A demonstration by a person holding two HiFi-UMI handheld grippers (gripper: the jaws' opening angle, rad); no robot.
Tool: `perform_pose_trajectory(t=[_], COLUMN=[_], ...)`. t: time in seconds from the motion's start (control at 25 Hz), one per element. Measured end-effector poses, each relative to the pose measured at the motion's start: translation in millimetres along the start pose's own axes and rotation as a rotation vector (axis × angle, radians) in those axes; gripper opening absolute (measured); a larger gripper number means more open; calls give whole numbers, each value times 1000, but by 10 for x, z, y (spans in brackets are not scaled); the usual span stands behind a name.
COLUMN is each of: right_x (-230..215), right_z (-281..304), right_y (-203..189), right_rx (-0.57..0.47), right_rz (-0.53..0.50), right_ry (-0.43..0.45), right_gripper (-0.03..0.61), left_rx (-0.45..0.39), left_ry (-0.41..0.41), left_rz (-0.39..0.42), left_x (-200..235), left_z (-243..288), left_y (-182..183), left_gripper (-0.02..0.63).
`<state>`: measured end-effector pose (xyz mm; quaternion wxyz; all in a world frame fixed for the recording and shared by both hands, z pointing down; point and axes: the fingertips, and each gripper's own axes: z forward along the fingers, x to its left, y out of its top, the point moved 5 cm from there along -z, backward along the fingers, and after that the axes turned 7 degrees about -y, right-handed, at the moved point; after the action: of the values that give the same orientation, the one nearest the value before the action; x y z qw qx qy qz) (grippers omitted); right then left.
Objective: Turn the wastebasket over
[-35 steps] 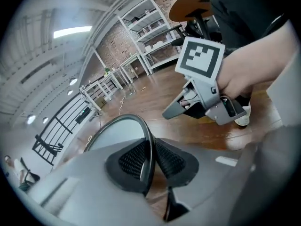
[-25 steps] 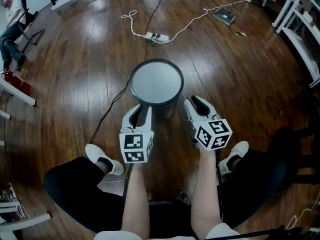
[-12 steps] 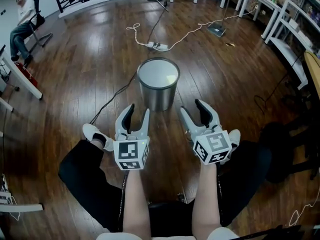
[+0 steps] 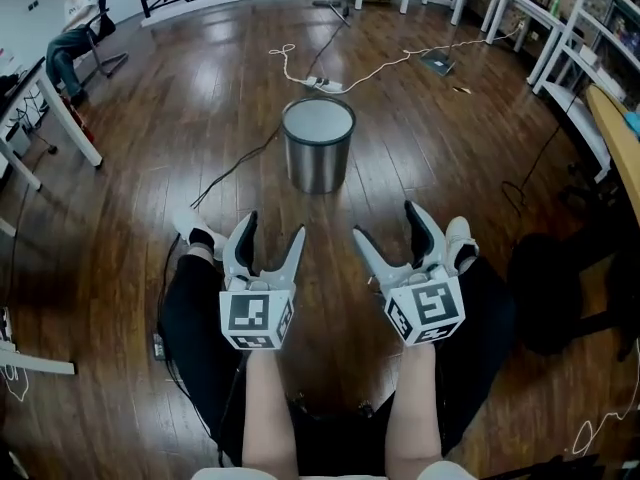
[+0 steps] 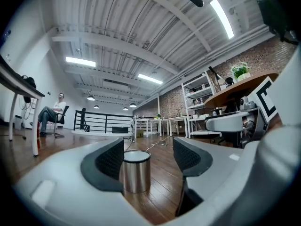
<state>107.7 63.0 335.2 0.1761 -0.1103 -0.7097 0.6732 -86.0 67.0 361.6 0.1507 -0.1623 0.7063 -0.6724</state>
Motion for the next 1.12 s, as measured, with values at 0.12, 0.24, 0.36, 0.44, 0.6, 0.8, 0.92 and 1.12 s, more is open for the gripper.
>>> perform_pose_trajectory(t=[0.12,0.24,0.36,0.44,0.6,0.8,0.92,1.12], right_x=[-29,-23,-5,33,161,273,297,329], right_z=[-464,-866,-1196,-1386,-1714,-2040,-2194,-2331], right_y=[34,6,6,26,100,113,89,117], right_rx=[-5,24,39,43,39,33,36,34], right_rz=[-22,-49,-30,-24,-34,-33,-33,-47], right_ry=[-27,-46,-78,-95,-107,-128,-142,-157], right_gripper=[370,371,371,371,371,371,371,371], left_rx=[-9,-26,-29,-28,-27,-16,-27,-62], left_ry=[4,2,-6,-9,6,-3,-7,14], left_rz=[4,14,28,40,74,85,79,68], left_x=[-322,-638,-882,-991,-1120,-1280,-1381,-1428], left_z=[-251,-509,-750,-912,-1218,-1470,-1576,-1706], left_y=[52,133,216,276,405,390,375,432], left_gripper=[371,383,387,388,388,399,405,405])
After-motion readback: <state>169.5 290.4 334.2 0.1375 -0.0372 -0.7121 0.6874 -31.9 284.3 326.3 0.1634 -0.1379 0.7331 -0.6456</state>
